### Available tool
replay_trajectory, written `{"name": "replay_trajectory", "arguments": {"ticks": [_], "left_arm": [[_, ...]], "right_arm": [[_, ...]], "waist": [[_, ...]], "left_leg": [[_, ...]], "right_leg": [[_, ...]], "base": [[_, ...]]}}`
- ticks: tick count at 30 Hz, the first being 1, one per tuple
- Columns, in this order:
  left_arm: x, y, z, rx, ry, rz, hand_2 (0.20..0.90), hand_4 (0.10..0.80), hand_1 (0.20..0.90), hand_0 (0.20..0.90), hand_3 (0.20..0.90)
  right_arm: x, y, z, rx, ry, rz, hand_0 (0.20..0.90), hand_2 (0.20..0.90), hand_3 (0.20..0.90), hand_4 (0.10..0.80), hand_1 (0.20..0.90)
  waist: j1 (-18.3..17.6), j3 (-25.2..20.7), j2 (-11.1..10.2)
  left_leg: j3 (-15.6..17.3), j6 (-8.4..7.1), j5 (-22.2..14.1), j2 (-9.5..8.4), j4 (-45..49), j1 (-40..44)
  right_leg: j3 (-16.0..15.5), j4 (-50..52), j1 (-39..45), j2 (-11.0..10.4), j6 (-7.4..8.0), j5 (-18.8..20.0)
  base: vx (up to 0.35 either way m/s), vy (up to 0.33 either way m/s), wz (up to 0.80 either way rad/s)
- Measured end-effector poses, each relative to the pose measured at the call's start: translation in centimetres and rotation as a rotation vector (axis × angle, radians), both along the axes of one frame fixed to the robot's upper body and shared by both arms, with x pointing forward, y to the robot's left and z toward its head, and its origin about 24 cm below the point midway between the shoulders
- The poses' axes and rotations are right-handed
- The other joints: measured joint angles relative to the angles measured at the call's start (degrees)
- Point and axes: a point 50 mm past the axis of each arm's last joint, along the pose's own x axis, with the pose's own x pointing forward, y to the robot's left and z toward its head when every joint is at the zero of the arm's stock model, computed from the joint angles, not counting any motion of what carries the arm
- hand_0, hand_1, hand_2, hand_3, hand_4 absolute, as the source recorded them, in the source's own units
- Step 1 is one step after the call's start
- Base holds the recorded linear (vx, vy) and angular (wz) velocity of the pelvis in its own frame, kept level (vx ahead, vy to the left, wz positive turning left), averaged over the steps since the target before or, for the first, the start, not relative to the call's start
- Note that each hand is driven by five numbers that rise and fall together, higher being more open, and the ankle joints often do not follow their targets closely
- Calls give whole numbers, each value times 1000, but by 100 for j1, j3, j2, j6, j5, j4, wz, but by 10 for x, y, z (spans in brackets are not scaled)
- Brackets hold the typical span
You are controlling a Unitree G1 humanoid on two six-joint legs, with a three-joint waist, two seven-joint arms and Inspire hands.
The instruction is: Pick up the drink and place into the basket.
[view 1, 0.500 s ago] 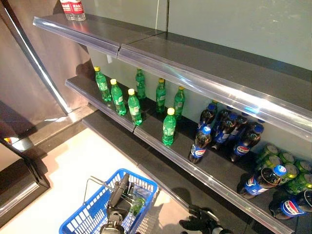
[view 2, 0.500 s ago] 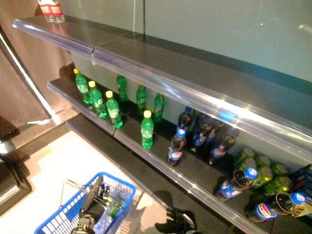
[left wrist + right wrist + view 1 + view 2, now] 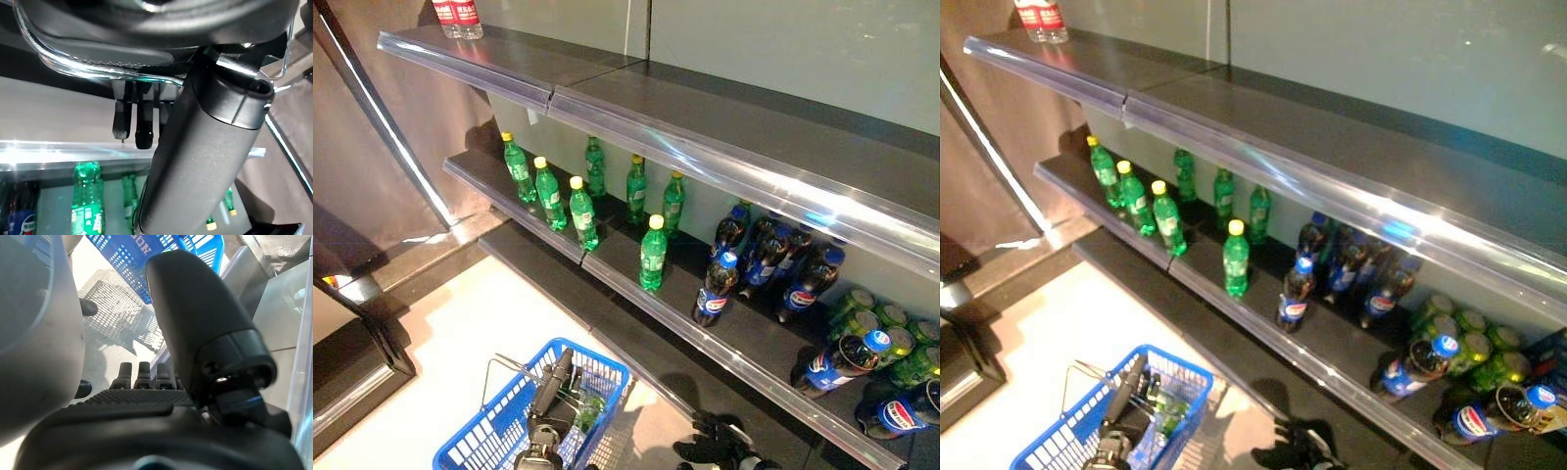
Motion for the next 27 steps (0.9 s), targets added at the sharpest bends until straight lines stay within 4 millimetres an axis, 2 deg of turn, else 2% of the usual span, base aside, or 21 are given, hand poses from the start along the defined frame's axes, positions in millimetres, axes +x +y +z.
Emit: {"name": "replay_trajectory", "arguments": {"ticks": [14,17,22,27], "left_arm": [[0,0,0,-1,1,0,300,100,300,300,200],[-1,0,0,-1,3,1,300,100,300,300,200],[-3,0,-1,-1,7,3,300,100,300,300,200],[-4,1,2,3,-6,5,300,100,300,300,200]], "right_arm": [[1,0,1,20,-8,24,900,900,900,800,900],[11,1,10,47,-67,69,900,900,900,800,900],[34,11,36,111,-237,155,900,900,900,800,900],[47,17,52,135,-343,212,900,900,900,800,900]], "waist": [[6,1,1],[-3,3,3],[-5,9,-6],[-1,50,-61]], "left_leg": [[-5,0,0,1,-1,26],[-5,0,0,2,-1,35],[-4,0,0,12,-1,38],[-6,0,0,14,0,36]], "right_leg": [[-6,0,30,0,1,-1],[-5,0,37,1,1,-2],[-5,0,40,15,1,-2],[-7,0,39,17,0,-1]], "base": [[0,0,0],[0,0,0],[0,0,0],[0,0,0]]}}
